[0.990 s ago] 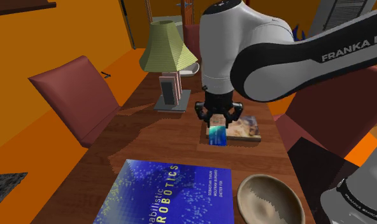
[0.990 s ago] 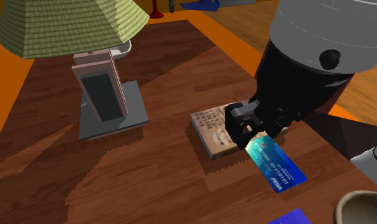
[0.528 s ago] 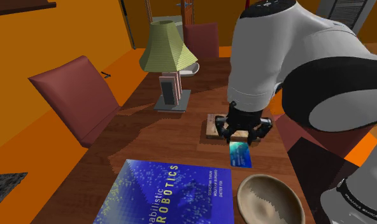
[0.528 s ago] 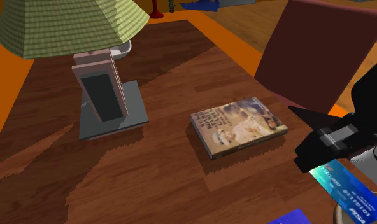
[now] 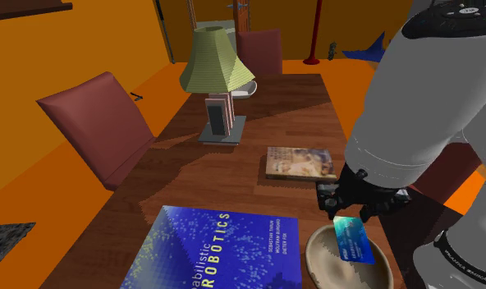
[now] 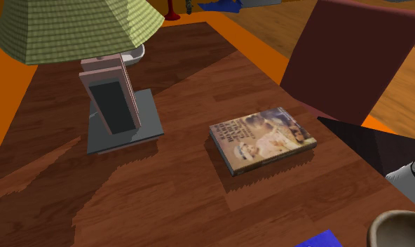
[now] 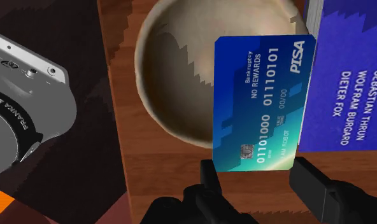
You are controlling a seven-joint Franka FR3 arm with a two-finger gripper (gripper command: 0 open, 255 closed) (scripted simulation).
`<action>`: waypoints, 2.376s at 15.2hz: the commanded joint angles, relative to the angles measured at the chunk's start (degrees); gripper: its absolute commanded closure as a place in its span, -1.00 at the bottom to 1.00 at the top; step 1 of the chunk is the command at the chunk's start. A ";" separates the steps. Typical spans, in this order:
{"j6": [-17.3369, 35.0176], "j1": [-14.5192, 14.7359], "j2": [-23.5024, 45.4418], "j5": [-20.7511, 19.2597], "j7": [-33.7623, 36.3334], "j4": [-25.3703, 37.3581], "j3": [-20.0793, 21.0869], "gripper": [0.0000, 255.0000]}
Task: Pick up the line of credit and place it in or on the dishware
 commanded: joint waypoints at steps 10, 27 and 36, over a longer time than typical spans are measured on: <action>7.16 1.53 0.70 2.73 1.41 -6.59 3.16 1.00; 12.45 1.40 3.13 3.75 2.00 -9.49 5.25 -1.00; 3.83 1.70 -0.06 2.35 1.95 -3.95 2.67 -1.00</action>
